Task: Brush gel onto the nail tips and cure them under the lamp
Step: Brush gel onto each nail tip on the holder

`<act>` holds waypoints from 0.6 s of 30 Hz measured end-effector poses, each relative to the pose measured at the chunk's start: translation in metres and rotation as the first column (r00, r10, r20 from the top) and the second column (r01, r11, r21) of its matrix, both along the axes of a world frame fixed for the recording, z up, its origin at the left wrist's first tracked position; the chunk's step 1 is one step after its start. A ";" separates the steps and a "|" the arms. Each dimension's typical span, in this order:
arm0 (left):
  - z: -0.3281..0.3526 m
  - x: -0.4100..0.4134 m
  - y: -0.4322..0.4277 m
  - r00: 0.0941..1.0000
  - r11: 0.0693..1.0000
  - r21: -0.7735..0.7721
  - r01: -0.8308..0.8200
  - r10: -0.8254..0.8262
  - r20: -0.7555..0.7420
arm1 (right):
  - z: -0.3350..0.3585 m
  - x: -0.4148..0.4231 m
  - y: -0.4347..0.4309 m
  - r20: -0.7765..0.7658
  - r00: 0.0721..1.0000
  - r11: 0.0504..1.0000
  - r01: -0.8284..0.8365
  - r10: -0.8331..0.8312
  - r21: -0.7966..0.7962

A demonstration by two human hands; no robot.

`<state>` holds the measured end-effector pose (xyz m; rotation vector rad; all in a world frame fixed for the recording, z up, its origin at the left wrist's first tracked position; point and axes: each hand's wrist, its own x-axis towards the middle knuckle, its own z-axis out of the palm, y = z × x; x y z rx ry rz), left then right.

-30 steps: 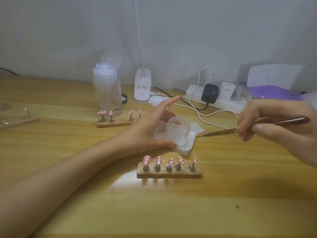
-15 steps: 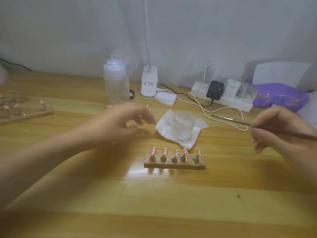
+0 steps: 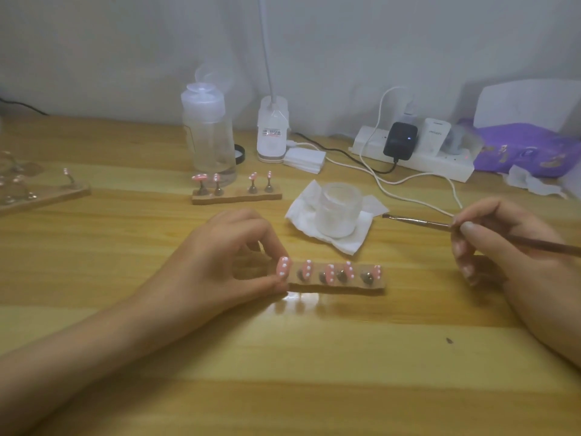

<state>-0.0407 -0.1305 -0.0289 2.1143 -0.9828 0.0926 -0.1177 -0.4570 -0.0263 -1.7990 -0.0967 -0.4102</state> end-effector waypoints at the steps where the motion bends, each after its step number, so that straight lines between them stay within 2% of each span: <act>1: 0.001 -0.001 -0.001 1.000 1.000 -0.002 -0.002 0.002 0.008 | -0.001 0.001 0.000 -0.004 1.000 1.000 -0.004 0.004 0.004; 18: -0.001 -0.003 -0.001 0.998 0.999 -0.048 0.022 -0.025 -0.056 | -0.006 0.003 -0.004 0.006 1.000 1.000 -0.018 0.018 -0.001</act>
